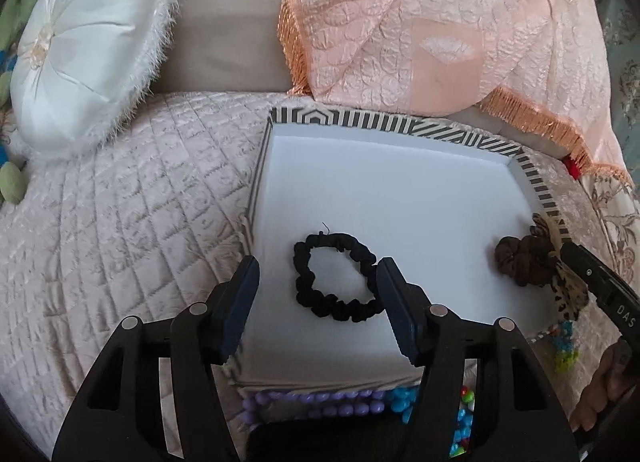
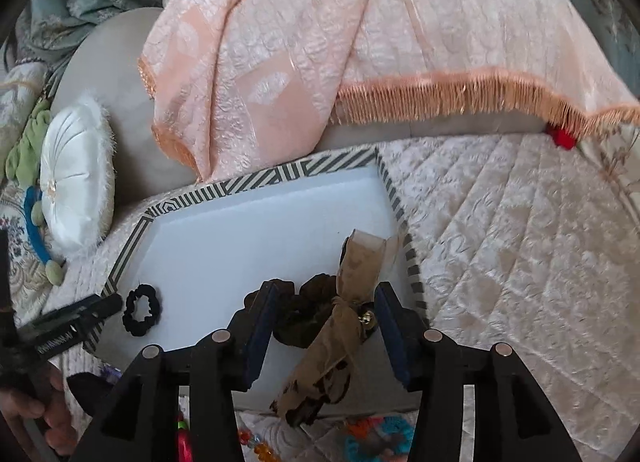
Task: Organize jewelry
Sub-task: 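Place the black scrunchie in the tray with the left gripper while the right gripper places the tan bow, then grasp the black velvet holder with the left gripper while the right gripper grasps the red bow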
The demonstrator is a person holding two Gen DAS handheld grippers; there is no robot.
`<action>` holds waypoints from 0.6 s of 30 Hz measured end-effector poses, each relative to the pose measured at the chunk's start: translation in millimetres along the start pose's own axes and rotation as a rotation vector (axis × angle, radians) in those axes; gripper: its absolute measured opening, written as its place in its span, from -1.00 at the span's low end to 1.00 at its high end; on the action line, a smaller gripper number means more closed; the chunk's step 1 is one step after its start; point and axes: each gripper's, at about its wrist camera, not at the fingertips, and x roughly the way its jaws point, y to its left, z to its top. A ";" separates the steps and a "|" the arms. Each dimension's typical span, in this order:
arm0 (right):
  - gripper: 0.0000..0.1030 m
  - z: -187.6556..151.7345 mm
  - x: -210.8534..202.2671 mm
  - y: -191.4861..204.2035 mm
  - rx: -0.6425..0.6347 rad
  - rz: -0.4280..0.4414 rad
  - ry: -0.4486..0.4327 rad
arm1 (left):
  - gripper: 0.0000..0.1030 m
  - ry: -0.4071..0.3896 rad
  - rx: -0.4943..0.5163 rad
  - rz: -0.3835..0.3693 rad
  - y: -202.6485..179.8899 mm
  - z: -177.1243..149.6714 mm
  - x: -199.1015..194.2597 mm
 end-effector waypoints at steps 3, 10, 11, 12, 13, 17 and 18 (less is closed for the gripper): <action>-0.07 -0.2 -10.5 4.8 -0.016 -0.011 -0.017 | 0.19 -0.030 0.026 -0.001 7.1 -0.1 -19.0; -0.07 -19.7 -46.3 15.9 -0.045 -0.040 -0.012 | 0.19 -0.046 0.034 0.020 50.3 -23.3 -55.8; -0.07 -23.9 -51.3 16.8 -0.049 -0.039 -0.005 | 0.19 -0.044 0.032 0.019 55.8 -27.3 -58.9; -0.07 -29.1 -58.0 17.3 -0.048 -0.041 0.003 | 0.19 -0.037 0.031 0.017 62.6 -32.2 -62.6; -0.07 -35.1 -65.4 17.5 -0.048 -0.042 0.008 | 0.19 -0.029 0.033 0.012 65.2 -35.9 -64.7; -0.07 -60.4 -93.3 12.2 -0.031 -0.016 0.028 | 0.19 0.030 0.087 -0.078 65.6 -56.4 -64.6; -0.07 -67.0 -99.5 9.4 -0.031 -0.016 0.034 | 0.19 0.043 0.118 -0.094 60.7 -60.1 -62.2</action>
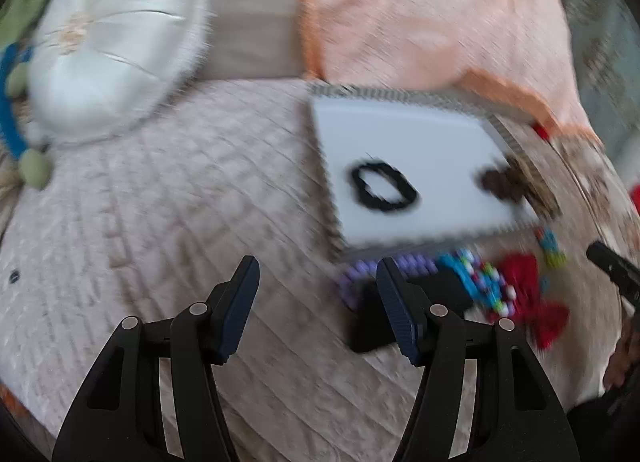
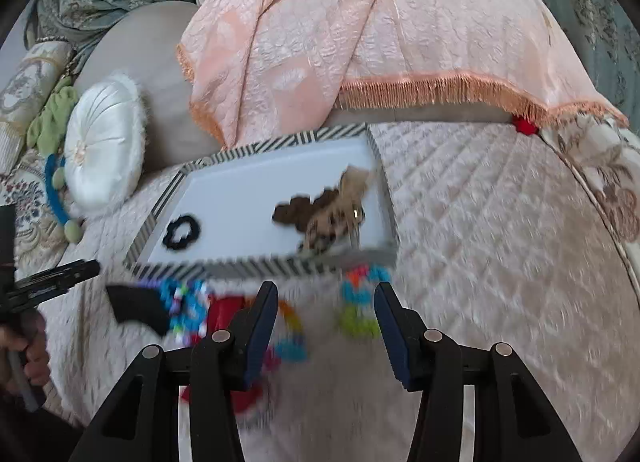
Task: Organize jewelry
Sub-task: 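Grasp the black velvet holder with the left gripper while the right gripper grasps the red bow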
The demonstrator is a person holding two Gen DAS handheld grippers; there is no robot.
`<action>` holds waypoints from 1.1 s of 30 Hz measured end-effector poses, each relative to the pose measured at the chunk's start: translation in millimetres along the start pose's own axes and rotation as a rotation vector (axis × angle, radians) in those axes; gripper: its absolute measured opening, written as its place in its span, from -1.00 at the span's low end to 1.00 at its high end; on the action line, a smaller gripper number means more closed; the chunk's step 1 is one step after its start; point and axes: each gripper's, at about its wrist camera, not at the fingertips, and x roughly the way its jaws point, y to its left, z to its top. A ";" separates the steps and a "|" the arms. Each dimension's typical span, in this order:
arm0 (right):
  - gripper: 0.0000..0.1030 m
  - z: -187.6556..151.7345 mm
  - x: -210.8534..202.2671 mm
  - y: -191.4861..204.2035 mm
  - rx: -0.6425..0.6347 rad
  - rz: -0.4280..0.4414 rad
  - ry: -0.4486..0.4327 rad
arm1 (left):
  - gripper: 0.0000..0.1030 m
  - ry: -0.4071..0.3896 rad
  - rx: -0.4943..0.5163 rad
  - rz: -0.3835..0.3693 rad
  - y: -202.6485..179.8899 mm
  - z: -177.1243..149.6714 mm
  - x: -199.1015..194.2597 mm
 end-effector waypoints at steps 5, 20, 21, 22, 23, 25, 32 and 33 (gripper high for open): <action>-0.07 -21.4 -9.9 -16.5 0.041 0.018 0.047 | 0.19 0.017 0.134 0.031 -28.3 -4.6 17.1; -0.07 -32.0 -2.0 10.2 -0.041 0.251 0.107 | -0.80 0.094 0.252 -0.018 -60.0 -25.8 10.0; -0.07 -32.3 0.8 18.1 -0.068 0.266 0.110 | -0.80 0.091 0.240 -0.025 -58.8 -26.2 6.4; -0.07 -32.7 3.8 25.2 -0.095 0.274 0.113 | -0.80 0.083 0.224 -0.031 -57.6 -27.2 1.6; -0.07 -33.3 7.4 32.2 -0.125 0.273 0.111 | -0.80 0.072 0.206 -0.036 -55.9 -27.0 -3.8; -0.07 -33.5 17.5 46.3 -0.179 0.274 0.115 | -0.80 0.050 0.169 -0.051 -52.0 -26.1 -13.3; -0.15 -32.8 45.1 79.5 -0.306 0.277 0.132 | -0.80 0.076 0.128 -0.014 -46.6 -27.5 -4.8; -0.21 -34.3 48.3 82.0 -0.319 0.268 0.142 | -0.80 0.081 0.129 -0.006 -46.3 -28.5 -2.8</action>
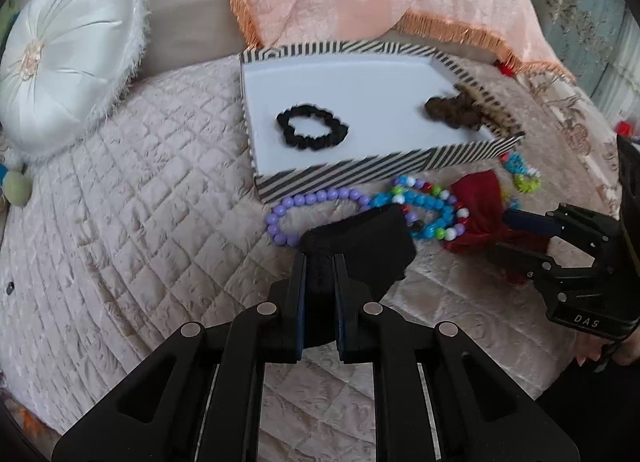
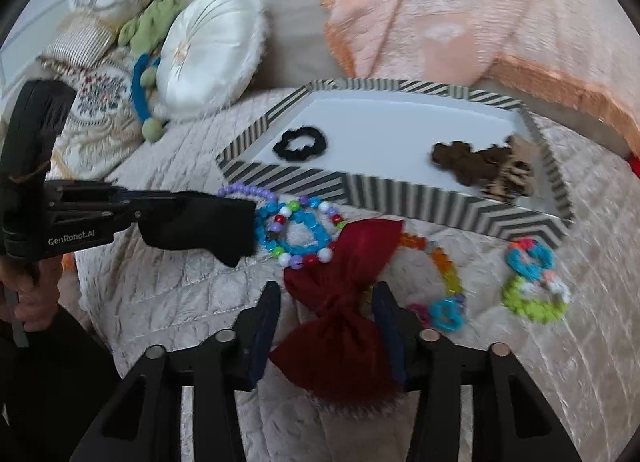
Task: Organize jewelry
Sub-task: 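Grasp the black velvet holder with the left gripper while the right gripper grasps the red bow, then carry the black velvet holder with the left gripper while the right gripper carries the red bow toward the tray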
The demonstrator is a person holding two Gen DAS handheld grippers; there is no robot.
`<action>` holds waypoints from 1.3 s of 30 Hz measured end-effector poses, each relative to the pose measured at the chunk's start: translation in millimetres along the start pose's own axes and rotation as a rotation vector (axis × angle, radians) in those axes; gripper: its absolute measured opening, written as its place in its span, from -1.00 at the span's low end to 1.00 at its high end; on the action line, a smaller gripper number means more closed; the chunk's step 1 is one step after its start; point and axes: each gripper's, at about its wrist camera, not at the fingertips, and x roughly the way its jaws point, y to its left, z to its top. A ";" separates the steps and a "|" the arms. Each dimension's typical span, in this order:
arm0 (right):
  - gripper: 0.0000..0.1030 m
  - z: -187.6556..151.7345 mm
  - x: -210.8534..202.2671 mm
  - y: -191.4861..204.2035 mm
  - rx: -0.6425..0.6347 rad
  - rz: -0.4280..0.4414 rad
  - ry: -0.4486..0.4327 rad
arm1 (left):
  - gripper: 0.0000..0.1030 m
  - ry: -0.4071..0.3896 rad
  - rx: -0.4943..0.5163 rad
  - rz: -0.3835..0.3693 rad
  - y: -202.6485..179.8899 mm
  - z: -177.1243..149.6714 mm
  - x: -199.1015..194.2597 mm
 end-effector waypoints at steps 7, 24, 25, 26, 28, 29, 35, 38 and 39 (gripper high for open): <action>-0.61 -3.8 8.6 -0.4 -0.007 -0.047 0.029 | -0.66 0.039 0.017 0.048 -3.1 -3.5 16.9; -0.62 -6.9 -58.8 -48.7 0.227 -0.108 -0.186 | -0.77 -0.059 -0.026 -0.011 3.3 1.3 -12.4; -0.62 -8.1 -60.7 -48.5 0.225 -0.119 -0.182 | -0.77 -0.088 -0.045 -0.018 6.1 2.6 -19.8; -0.62 -8.5 -60.4 -49.0 0.227 -0.129 -0.172 | -0.77 -0.106 -0.062 -0.017 7.5 3.9 -24.5; -0.62 -10.4 -61.5 -50.4 0.234 -0.137 -0.165 | -0.77 -0.134 -0.094 -0.017 10.2 4.6 -30.9; -0.62 -10.6 -61.3 -49.9 0.235 -0.143 -0.163 | -0.77 -0.150 -0.113 -0.018 11.8 5.3 -34.2; -0.62 -11.3 -62.8 -44.4 0.211 -0.156 -0.164 | -0.77 -0.220 -0.120 0.110 6.3 10.1 -43.3; -0.62 -10.8 -61.4 -39.5 0.188 -0.166 -0.164 | -0.77 -0.222 -0.121 0.152 7.3 10.3 -42.9; -0.62 -10.1 -60.5 -37.8 0.180 -0.167 -0.165 | -0.77 -0.224 -0.121 0.161 8.2 8.9 -43.1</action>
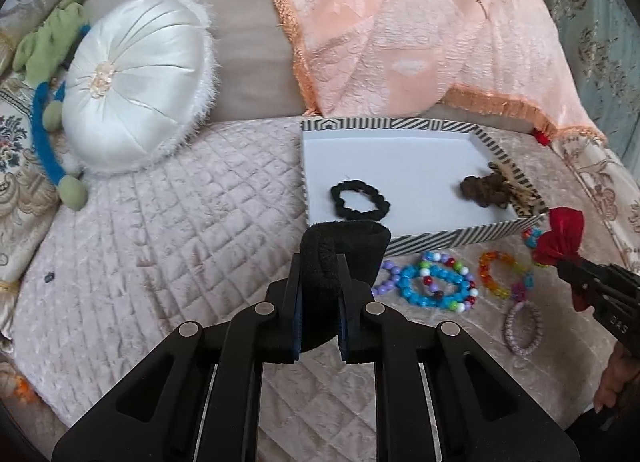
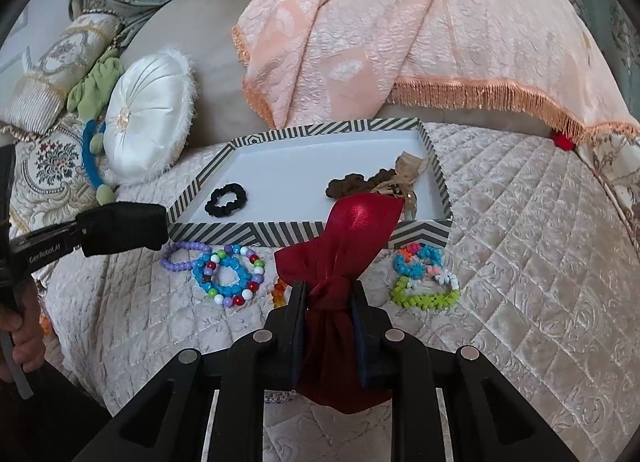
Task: Organize jewelry
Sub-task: 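Carry the black velvet holder with the left gripper while the right gripper carries the red bow toward the tray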
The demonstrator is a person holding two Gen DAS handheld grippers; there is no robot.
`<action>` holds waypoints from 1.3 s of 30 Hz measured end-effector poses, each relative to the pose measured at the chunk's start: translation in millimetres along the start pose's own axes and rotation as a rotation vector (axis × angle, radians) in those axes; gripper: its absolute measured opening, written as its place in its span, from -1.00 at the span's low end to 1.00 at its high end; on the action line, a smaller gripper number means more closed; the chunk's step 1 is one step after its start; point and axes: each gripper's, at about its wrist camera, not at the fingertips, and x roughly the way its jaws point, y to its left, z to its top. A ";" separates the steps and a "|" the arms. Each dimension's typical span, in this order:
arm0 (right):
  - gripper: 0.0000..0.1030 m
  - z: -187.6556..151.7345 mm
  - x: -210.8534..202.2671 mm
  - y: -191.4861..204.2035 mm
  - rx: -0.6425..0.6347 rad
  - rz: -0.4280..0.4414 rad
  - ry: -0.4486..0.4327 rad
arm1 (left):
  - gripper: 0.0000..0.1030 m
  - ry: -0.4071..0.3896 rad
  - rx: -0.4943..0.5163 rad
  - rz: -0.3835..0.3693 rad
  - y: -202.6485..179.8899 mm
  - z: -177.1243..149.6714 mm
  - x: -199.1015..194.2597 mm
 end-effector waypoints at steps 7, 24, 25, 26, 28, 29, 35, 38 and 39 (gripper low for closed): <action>-0.62 -0.9 5.0 8.3 -0.032 -0.003 0.006 | -0.77 -0.005 0.010 0.067 2.6 -2.5 0.8; -0.62 -1.0 5.0 12.7 -0.041 -0.005 0.001 | -0.77 0.013 0.017 0.067 0.4 -3.1 5.6; -0.62 -0.9 4.9 12.3 -0.039 -0.005 0.000 | -0.77 0.015 0.018 0.068 0.2 -3.4 6.4; -0.62 -0.8 4.7 11.9 -0.037 -0.004 -0.001 | -0.77 0.015 0.018 0.068 0.4 -3.6 6.6; -0.62 -0.6 4.2 11.7 -0.037 -0.007 -0.002 | -0.77 0.014 0.018 0.069 0.7 -3.6 6.4; -0.62 -0.4 3.7 11.4 -0.035 -0.007 -0.004 | -0.77 0.014 0.017 0.070 1.1 -3.7 6.3; -0.62 0.0 1.5 10.3 -0.030 -0.007 -0.010 | -0.77 0.014 0.019 0.070 0.5 -4.0 6.4; -0.62 0.9 -0.2 9.6 -0.025 -0.006 -0.015 | -0.77 -0.002 -0.002 0.051 4.2 -2.6 2.5; -0.62 1.6 -1.6 8.7 -0.021 -0.006 -0.021 | -0.77 -0.009 -0.010 0.042 5.7 -1.8 0.5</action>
